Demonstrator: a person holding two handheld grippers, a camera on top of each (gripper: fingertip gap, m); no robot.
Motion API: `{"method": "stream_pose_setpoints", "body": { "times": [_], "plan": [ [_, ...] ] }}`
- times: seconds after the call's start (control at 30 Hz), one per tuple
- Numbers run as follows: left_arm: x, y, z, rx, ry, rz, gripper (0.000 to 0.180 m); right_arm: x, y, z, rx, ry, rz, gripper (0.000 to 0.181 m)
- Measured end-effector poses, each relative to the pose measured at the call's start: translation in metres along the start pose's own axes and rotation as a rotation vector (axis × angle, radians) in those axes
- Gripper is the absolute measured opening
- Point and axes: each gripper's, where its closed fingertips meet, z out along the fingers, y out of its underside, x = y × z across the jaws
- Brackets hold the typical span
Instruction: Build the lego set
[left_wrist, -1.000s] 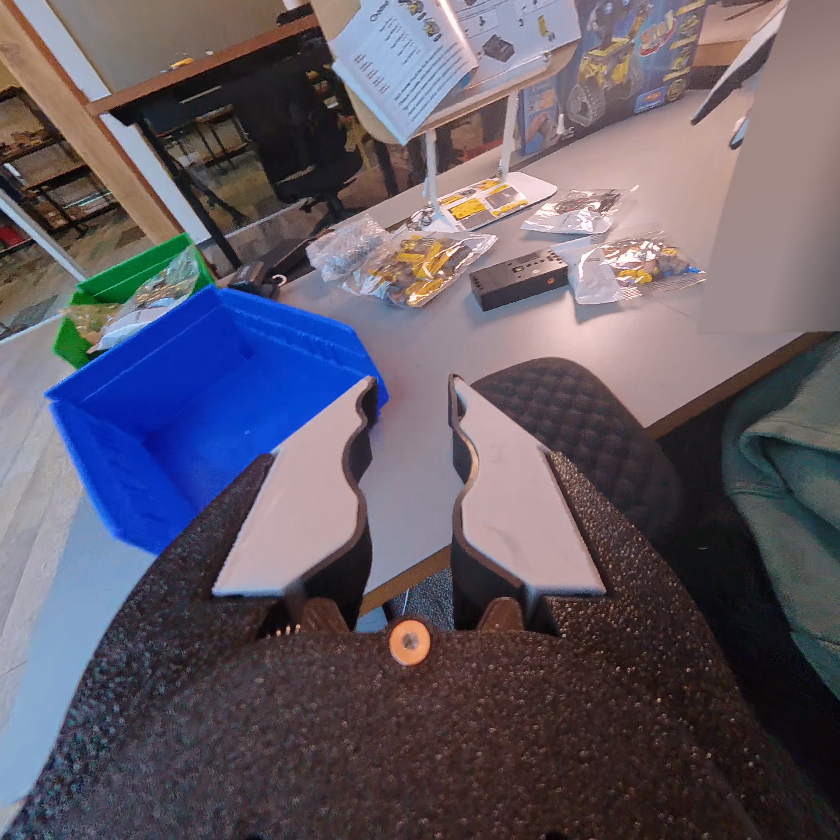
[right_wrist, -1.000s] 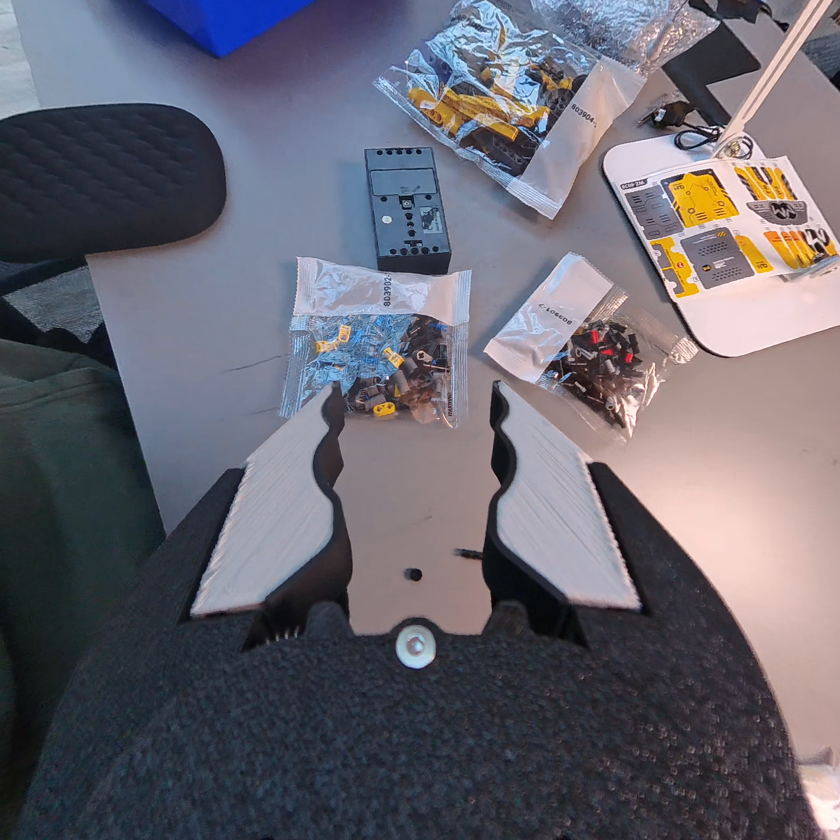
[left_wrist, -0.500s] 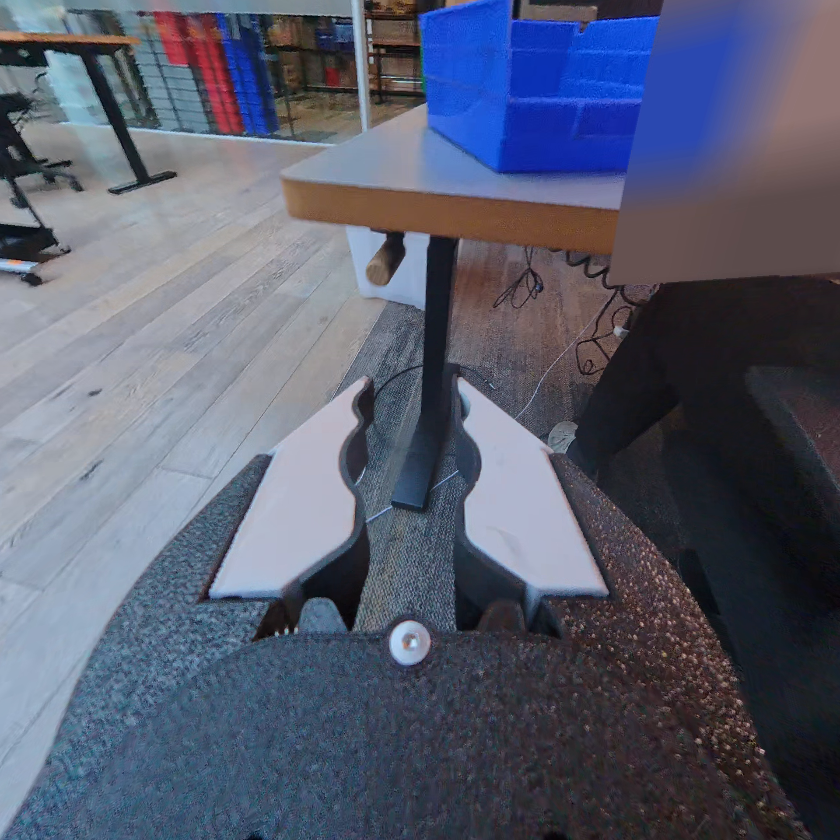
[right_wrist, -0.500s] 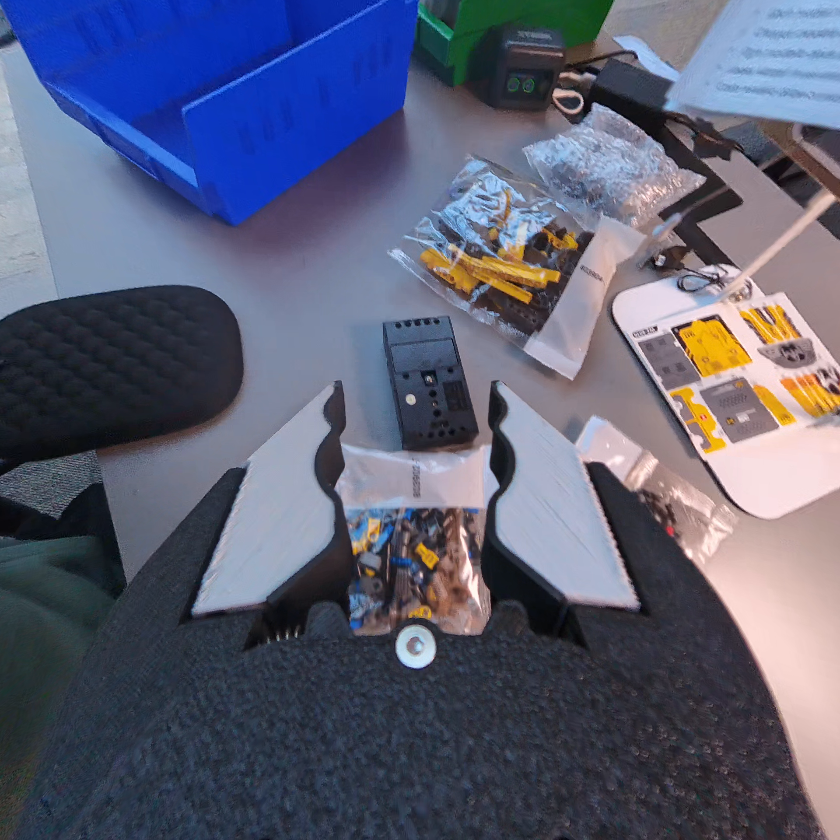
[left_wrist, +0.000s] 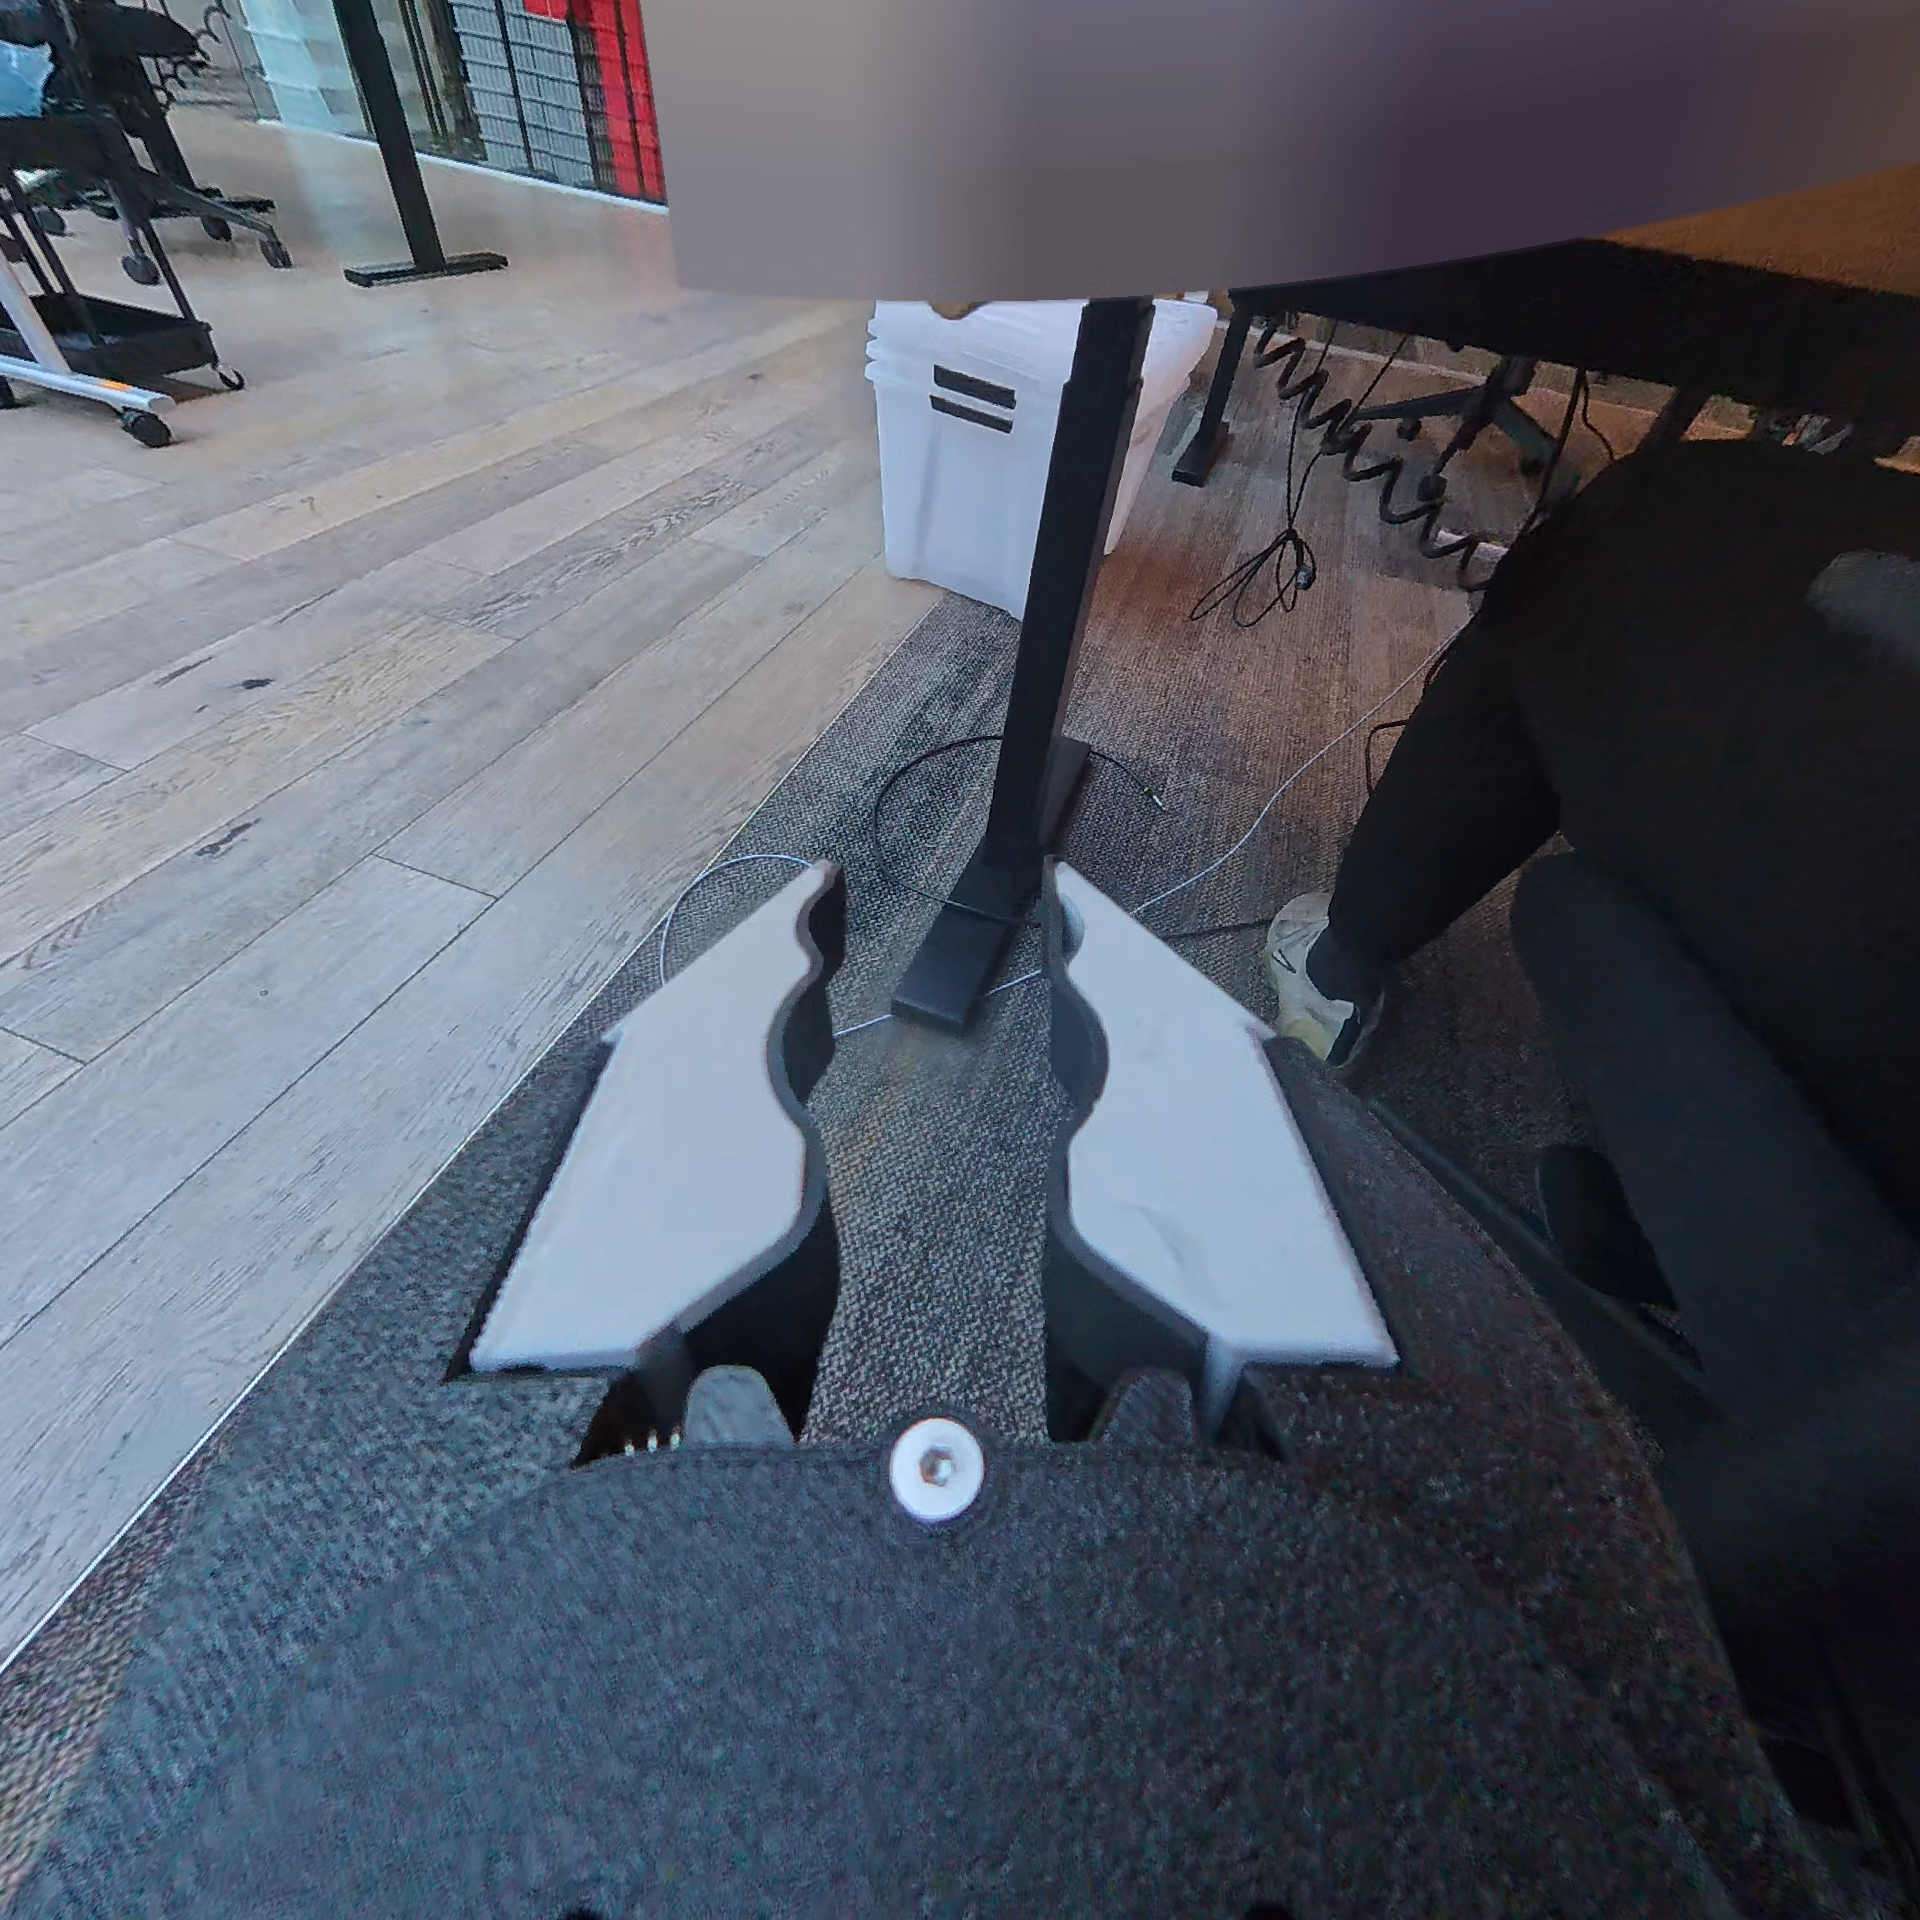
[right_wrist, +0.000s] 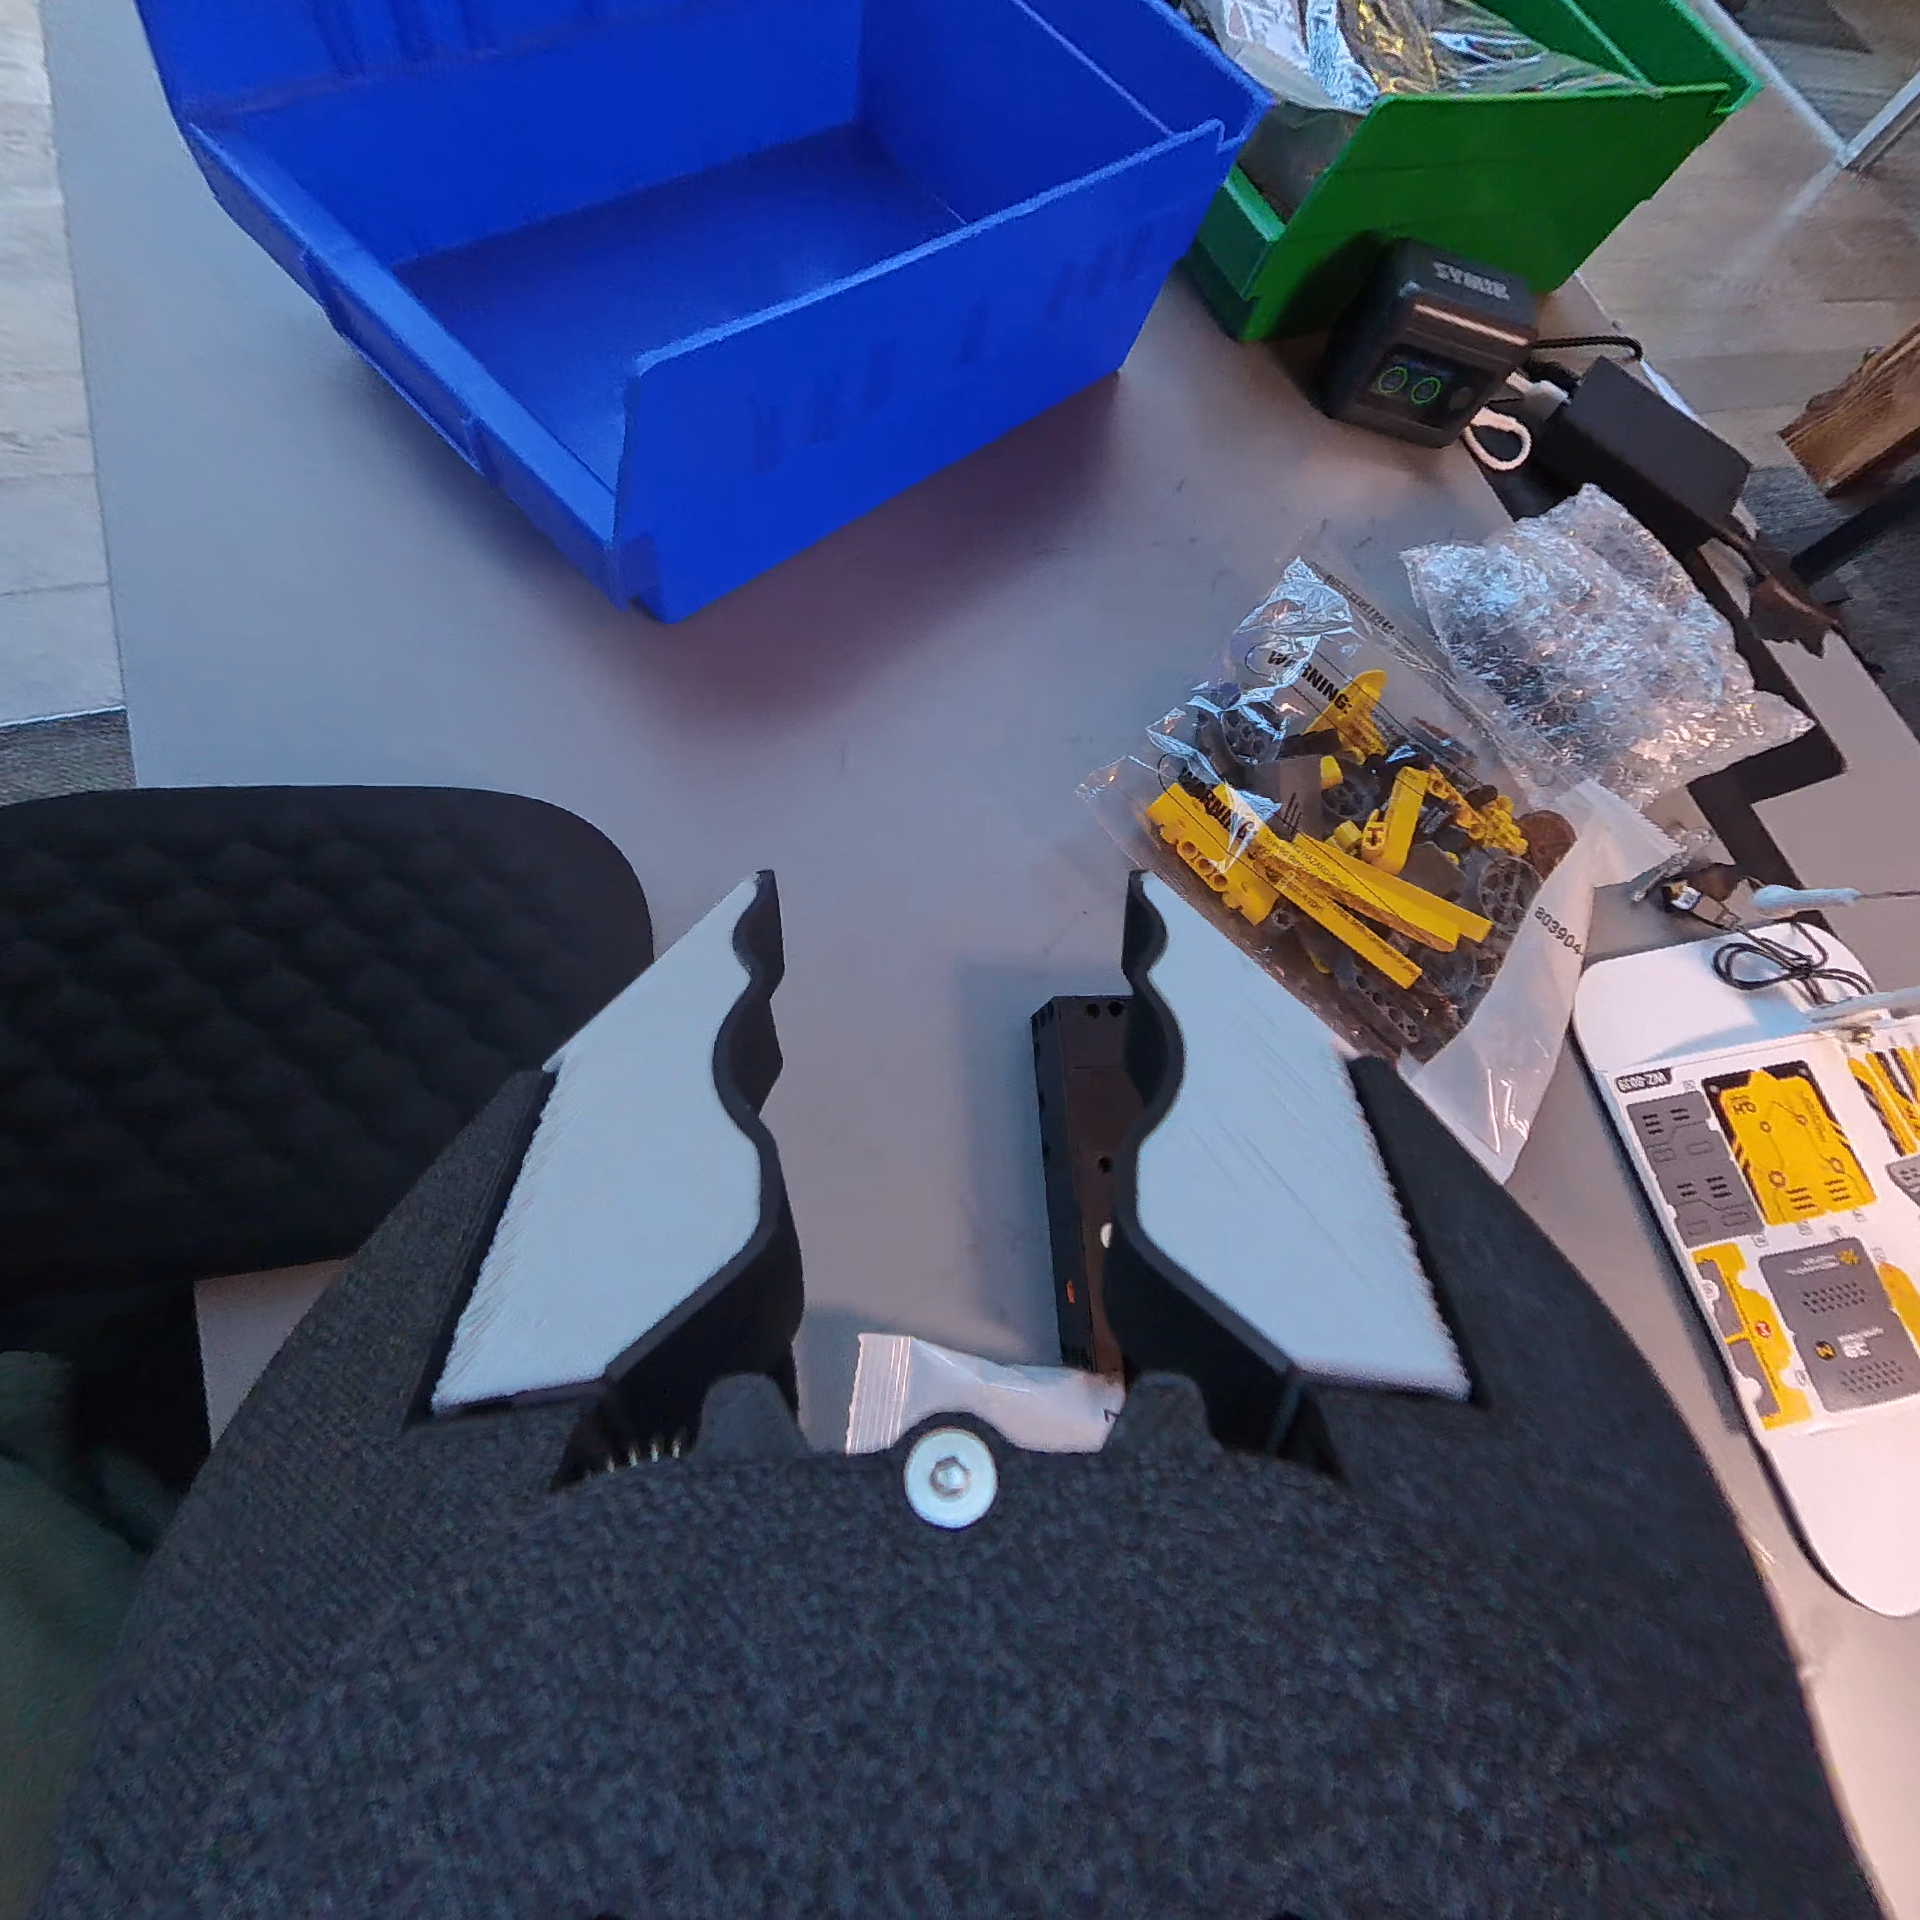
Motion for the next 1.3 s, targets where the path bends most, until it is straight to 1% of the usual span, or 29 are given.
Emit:
{"method": "stream_pose_setpoints", "body": {
  "times": [0.23,0.47,0.57,0.7,0.9,1.0,1.07,1.17,1.3],
  "plan": [
    [0.015,-0.012,0.021,0.038,0.053,0.008,0.037,0.015,0.011,-0.027,0.039,0.067,0.025,0.066],
    [0.058,-0.067,0.044,0.074,0.188,0.074,0.038,0.035,0.047,-0.069,0.135,0.116,0.146,0.067],
    [0.086,-0.101,0.053,0.076,0.267,0.161,0.038,0.035,0.062,-0.095,0.186,0.128,0.179,0.068],
    [0.126,-0.149,0.059,0.077,0.365,0.322,0.038,0.038,0.087,-0.145,0.265,0.184,0.197,0.068],
    [0.205,-0.206,0.051,0.107,0.517,0.525,0.038,0.039,0.126,-0.227,0.403,0.250,0.254,0.068],
    [0.254,-0.219,0.036,0.121,0.613,0.601,0.038,0.032,0.148,-0.262,0.457,0.268,0.278,0.068],
    [0.289,-0.220,0.021,0.127,0.701,0.612,0.037,0.021,0.162,-0.279,0.488,0.265,0.299,0.068],
    [0.341,-0.202,-0.009,0.077,0.873,0.610,0.038,-0.010,0.181,-0.297,0.509,0.233,0.312,0.068],
    [0.391,-0.150,-0.064,-0.062,1.077,0.658,0.041,-0.069,0.209,-0.315,0.476,0.186,0.277,0.071]
  ]
}}
